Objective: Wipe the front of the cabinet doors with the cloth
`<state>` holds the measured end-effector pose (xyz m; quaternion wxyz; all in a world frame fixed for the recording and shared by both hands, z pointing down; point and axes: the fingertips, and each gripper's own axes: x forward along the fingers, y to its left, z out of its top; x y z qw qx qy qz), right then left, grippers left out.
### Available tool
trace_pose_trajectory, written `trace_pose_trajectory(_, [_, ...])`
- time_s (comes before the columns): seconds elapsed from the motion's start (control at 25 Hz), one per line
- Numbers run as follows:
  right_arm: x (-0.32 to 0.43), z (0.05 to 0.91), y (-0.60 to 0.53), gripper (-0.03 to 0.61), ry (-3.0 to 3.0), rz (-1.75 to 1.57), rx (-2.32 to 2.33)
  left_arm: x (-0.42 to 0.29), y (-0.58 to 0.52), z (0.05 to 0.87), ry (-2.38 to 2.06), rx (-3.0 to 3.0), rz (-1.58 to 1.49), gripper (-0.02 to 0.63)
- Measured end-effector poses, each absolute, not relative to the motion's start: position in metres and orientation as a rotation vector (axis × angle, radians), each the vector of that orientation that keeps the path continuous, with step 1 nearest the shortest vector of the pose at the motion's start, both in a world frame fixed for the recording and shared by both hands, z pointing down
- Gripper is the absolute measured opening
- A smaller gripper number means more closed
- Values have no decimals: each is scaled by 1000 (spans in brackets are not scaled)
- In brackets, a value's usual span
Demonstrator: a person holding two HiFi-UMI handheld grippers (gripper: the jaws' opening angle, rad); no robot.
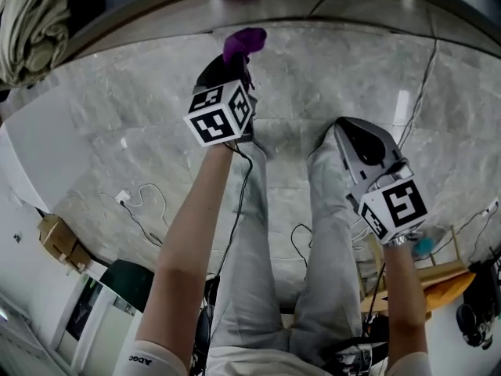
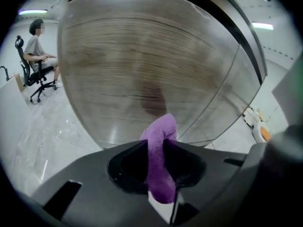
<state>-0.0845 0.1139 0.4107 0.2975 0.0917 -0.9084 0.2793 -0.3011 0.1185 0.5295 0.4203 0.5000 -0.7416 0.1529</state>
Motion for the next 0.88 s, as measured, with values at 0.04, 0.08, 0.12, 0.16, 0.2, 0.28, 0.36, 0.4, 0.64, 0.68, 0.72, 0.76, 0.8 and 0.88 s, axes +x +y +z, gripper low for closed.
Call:
trace_pose_trajectory(0.04, [-72,414,110,26,-2408,743,251,-283,105,535,-1839,1277,385,89])
trace_pose_trajectory(0.08, [-59,419,105,28,-2401,746,262,-266,90,540,-1820,1299,383,89])
trace_pose_trajectory(0.12, [-46,423,100,27,-2393,749,277,-250,74,544,-1800,1317,379,89])
trace_pose_trajectory(0.16, [-34,427,94,27,-2386,754,295,-237,59,548,-1780,1335,375,89])
trace_pose_trajectory(0.2, [-23,429,89,27,-2380,760,316,-227,45,551,-1763,1351,376,89])
trace_pose_trajectory(0.28, [-6,430,82,28,-2375,777,360,-215,23,554,-1740,1387,403,89])
trace_pose_trajectory(0.36, [5,433,78,27,-2370,802,415,-211,9,558,-1720,1420,460,89])
trace_pose_trajectory(0.4, [9,436,77,28,-2368,816,443,-210,5,563,-1708,1427,485,89])
trace_pose_trajectory(0.64, [9,448,81,26,-2363,865,529,-231,7,580,-1695,1368,491,89])
trace_pose_trajectory(0.68, [4,450,82,28,-2364,862,529,-239,11,582,-1700,1352,481,89])
trace_pose_trajectory(0.72, [-3,451,85,28,-2365,859,526,-250,17,583,-1707,1332,469,89])
trace_pose_trajectory(0.76, [-10,452,88,28,-2367,857,520,-264,26,583,-1716,1309,460,89])
trace_pose_trajectory(0.8, [-18,452,90,27,-2370,854,512,-278,36,584,-1726,1284,457,89])
trace_pose_trajectory(0.88, [-35,451,95,26,-2375,847,493,-309,56,585,-1749,1240,462,89])
